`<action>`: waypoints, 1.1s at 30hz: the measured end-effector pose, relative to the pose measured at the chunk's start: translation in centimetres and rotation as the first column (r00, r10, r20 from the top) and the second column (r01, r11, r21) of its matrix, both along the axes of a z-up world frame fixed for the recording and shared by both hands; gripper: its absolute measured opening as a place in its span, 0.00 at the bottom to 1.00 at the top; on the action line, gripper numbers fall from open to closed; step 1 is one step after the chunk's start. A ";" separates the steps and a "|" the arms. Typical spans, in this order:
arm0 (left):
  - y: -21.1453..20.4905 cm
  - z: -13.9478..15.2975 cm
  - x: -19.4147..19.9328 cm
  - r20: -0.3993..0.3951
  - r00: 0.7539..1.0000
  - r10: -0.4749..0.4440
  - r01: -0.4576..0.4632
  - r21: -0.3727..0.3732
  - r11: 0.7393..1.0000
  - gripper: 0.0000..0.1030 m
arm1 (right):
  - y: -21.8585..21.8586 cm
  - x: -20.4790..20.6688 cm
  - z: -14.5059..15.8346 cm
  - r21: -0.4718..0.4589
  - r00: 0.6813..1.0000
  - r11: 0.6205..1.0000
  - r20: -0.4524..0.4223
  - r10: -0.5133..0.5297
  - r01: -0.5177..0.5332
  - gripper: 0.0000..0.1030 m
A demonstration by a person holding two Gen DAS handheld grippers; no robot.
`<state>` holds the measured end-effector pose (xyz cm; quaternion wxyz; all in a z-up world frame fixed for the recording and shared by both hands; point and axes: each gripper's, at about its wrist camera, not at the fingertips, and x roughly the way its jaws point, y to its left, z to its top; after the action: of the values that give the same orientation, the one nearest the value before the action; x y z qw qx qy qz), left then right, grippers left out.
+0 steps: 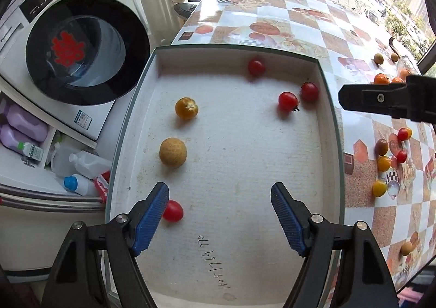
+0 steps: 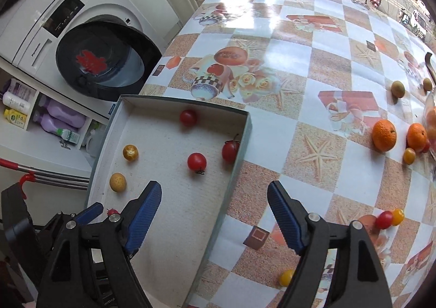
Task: Organize fruits
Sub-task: 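Move both tools back over the remaining cherry tomatoes, then grasp a yellow cherry tomato with the right tool while the left closes on an orange one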
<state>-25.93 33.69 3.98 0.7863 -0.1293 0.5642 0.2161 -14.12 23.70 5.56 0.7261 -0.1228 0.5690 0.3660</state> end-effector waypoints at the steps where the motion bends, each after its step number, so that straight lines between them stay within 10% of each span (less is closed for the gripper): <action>1: -0.5 0.3 0.6 0.008 1.000 -0.022 0.022 0.003 1.000 0.76 | -1.2 0.4 0.0 -0.007 1.000 1.000 0.006 -0.027 0.027 0.80; 15: -10.8 1.2 10.4 0.082 0.958 -0.274 0.281 -0.089 0.956 0.76 | -18.0 5.4 -1.4 -0.135 0.932 0.922 0.071 -0.356 0.362 0.80; 33: -14.7 -3.8 14.2 -0.039 0.947 -0.320 0.311 -0.148 0.939 0.69 | -17.3 7.4 -3.8 -0.132 0.970 0.963 0.097 -0.224 0.236 0.52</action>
<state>-11.69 18.99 0.21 0.7819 -0.0851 0.6155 0.0511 -6.73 6.37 1.80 0.7756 -0.1224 0.5740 0.2323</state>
